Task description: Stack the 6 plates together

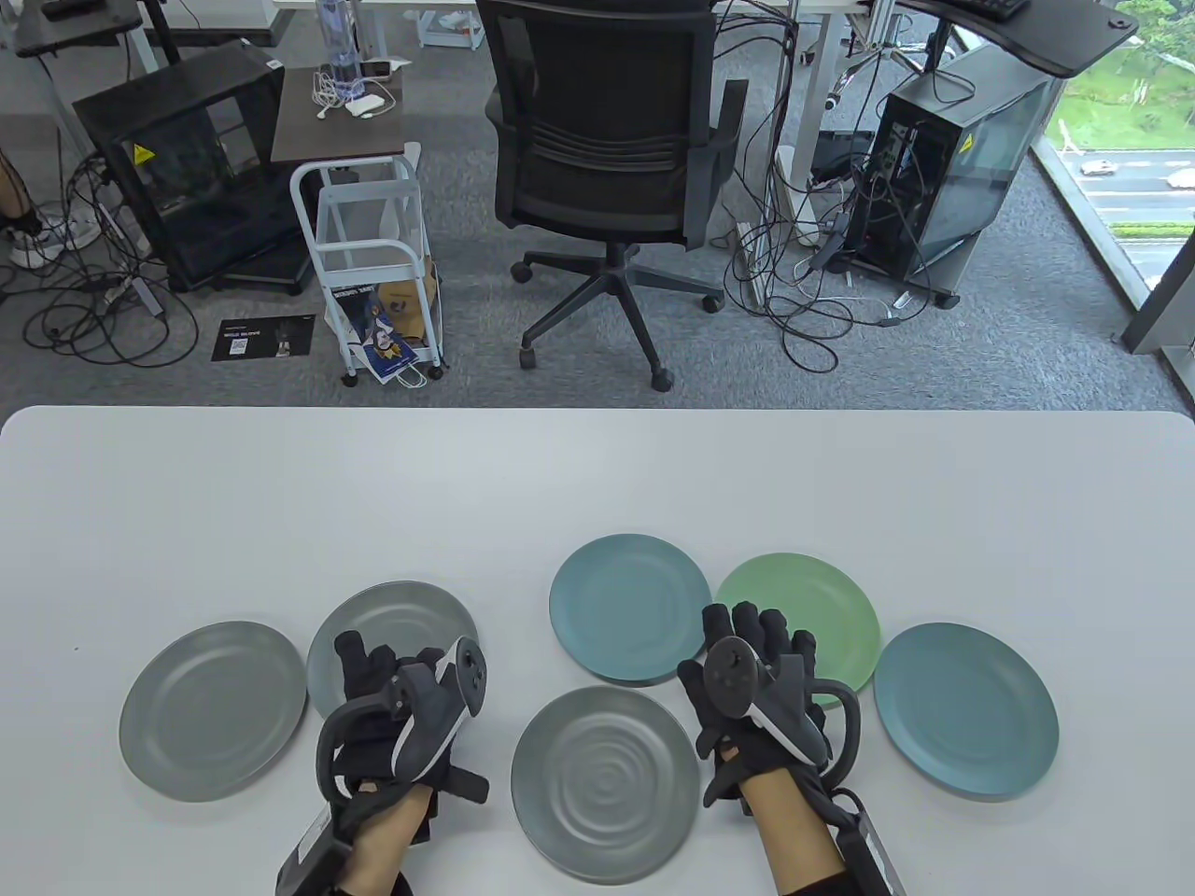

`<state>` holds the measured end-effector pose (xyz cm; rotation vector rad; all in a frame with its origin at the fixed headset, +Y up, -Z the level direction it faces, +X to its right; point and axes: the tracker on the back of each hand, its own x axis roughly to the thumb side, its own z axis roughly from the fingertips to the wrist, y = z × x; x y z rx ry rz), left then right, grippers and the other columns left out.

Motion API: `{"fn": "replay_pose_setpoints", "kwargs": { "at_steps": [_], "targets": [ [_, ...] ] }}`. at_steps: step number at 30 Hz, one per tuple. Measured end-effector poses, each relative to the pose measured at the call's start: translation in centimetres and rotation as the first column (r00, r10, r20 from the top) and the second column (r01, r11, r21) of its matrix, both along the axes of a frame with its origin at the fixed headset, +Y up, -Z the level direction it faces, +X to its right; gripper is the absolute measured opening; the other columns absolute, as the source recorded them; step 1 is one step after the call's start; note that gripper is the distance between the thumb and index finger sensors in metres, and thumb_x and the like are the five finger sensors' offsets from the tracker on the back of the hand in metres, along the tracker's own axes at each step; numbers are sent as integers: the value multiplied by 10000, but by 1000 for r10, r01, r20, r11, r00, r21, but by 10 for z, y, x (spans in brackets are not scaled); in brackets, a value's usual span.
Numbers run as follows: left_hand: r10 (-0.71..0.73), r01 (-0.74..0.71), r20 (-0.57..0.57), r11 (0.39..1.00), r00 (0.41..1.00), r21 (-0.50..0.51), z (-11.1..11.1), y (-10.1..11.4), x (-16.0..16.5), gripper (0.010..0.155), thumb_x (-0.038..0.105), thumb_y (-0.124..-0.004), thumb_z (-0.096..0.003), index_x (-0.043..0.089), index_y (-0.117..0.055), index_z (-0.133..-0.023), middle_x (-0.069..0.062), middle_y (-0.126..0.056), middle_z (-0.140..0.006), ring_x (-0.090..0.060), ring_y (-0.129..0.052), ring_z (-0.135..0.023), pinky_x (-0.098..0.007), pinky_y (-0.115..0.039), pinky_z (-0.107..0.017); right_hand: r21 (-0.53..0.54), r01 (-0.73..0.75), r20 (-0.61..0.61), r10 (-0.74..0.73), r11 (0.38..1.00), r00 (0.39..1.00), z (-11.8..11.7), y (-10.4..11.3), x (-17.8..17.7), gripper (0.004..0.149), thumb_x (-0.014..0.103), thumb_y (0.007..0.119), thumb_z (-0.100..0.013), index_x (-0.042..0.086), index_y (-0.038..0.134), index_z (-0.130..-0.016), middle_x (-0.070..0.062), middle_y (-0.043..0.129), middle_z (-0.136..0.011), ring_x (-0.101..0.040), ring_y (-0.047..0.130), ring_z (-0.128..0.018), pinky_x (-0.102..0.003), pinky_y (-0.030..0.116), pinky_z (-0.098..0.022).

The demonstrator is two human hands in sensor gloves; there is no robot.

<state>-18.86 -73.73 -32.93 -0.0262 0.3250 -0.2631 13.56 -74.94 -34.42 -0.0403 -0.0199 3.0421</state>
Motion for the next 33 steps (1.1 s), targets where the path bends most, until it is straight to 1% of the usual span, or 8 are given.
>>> {"fn": "replay_pose_setpoints", "kwargs": {
  "at_steps": [4, 6, 9, 12, 19, 23, 29, 33],
  "targets": [
    [1, 1, 17, 996, 1000, -93, -5, -13, -1, 714, 628, -883, -224, 437, -745, -898, 166, -934, -874, -88, -738, -1002, -466, -235, -904, -2, -4, -4, 4, 1000, 1000, 0, -1, -1, 687, 666, 560, -531, 333, 391, -1109, -25, 443, -1207, -325, 410, -1098, -602, 315, -789],
    [-3, 4, 16, 995, 1000, -97, -6, -15, -1, 702, 628, -885, -221, 439, -762, -886, 167, -944, -864, -85, -746, -999, -465, -239, -904, -1, -3, -6, 3, 1000, 1000, 0, 0, -2, 688, 666, 559, -532, 332, 391, -1109, -25, 446, -1207, -325, 412, -1098, -602, 316, -789],
    [2, 2, 30, 994, 1000, -113, -5, -16, 0, 624, 604, -895, -234, 452, -823, -835, 173, -954, -851, -82, -757, -991, -465, -245, -905, 65, 18, -20, -17, 998, 1000, 1, 2, -4, 668, 659, 568, -529, 331, 443, -1097, -16, 513, -1189, -313, 471, -1088, -599, 347, -790],
    [-20, 26, 51, 993, 999, -114, -3, -16, 4, 574, 573, -909, -247, 461, -847, -806, 185, -955, -838, -73, -774, -978, -466, -261, -907, 93, 33, -29, -30, 995, 999, 3, 3, -6, 656, 655, 573, -527, 330, 475, -1088, -11, 558, -1173, -303, 513, -1078, -595, 370, -790],
    [-77, 85, 88, 992, 993, -89, -1, -15, 14, 503, 517, -938, -269, 414, -889, -759, 174, -1001, -762, -58, -839, -920, -458, -313, -908, 90, 29, -34, -27, 995, 999, 3, 2, -7, 646, 654, 574, -527, 325, 506, -1079, -7, 625, -1146, -297, 568, -1060, -591, 400, -787],
    [-100, 102, 105, 995, 989, -10, 3, -11, 17, 458, 510, -944, -283, 381, -911, -721, 142, -1006, -699, -48, -850, -887, -455, -326, -911, 92, 35, -36, -32, 995, 999, 3, 1, -8, 643, 653, 574, -528, 324, 513, -1077, -6, 633, -1140, -294, 536, -1070, -589, 390, -789],
    [-200, 169, 129, 961, 971, 221, 8, -2, 26, 402, 498, -964, -266, 351, -919, -637, 119, -976, -583, -24, -845, -828, -446, -344, -912, 112, 42, -38, -38, 993, 999, 5, 3, -11, 637, 652, 572, -530, 325, 521, -1074, -1, 652, -1125, -293, 497, -1080, -587, 367, -793],
    [-187, 137, 176, 955, 966, 263, 11, 0, 32, 391, 486, -978, -260, 337, -919, -616, 108, -968, -561, -29, -844, -811, -446, -350, -912, 117, 58, -45, -53, 991, 998, 5, 3, -12, 636, 652, 573, -529, 320, 533, -1070, 6, 689, -1098, -290, 501, -1079, -587, 368, -793]
  ]
}}
